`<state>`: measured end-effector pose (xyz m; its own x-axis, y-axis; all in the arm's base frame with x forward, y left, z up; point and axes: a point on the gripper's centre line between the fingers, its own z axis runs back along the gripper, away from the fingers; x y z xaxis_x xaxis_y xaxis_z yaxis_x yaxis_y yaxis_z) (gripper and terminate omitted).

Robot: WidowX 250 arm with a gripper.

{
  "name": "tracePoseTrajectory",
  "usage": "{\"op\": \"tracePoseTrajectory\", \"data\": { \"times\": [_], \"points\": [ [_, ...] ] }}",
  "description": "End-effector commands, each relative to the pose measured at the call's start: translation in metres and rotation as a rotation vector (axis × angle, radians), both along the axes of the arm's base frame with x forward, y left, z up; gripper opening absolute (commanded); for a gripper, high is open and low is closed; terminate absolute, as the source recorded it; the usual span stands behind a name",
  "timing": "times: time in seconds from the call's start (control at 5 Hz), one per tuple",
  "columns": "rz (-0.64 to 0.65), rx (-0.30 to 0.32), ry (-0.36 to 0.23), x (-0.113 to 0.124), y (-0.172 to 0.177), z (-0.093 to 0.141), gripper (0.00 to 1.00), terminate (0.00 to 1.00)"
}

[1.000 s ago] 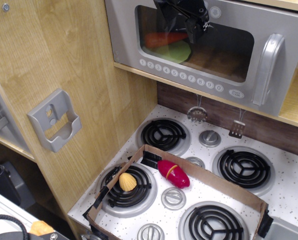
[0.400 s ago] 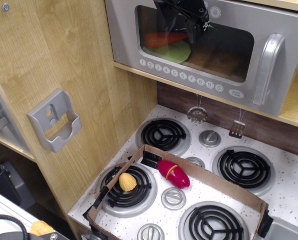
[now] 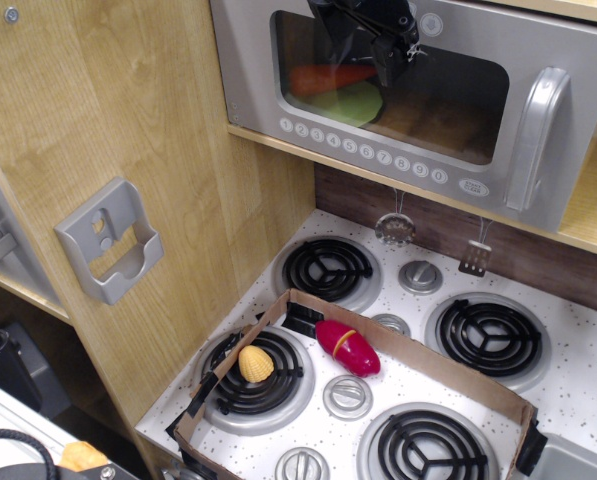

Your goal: Close microwave

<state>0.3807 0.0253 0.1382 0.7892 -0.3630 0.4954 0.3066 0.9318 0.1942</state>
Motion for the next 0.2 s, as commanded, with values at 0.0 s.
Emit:
{"op": "tracePoseTrajectory", "data": {
  "times": [0.0],
  "points": [
    [-0.004, 0.008, -0.050, -0.0011, -0.0054, 0.0210, 1.00, 1.00]
  ]
}}
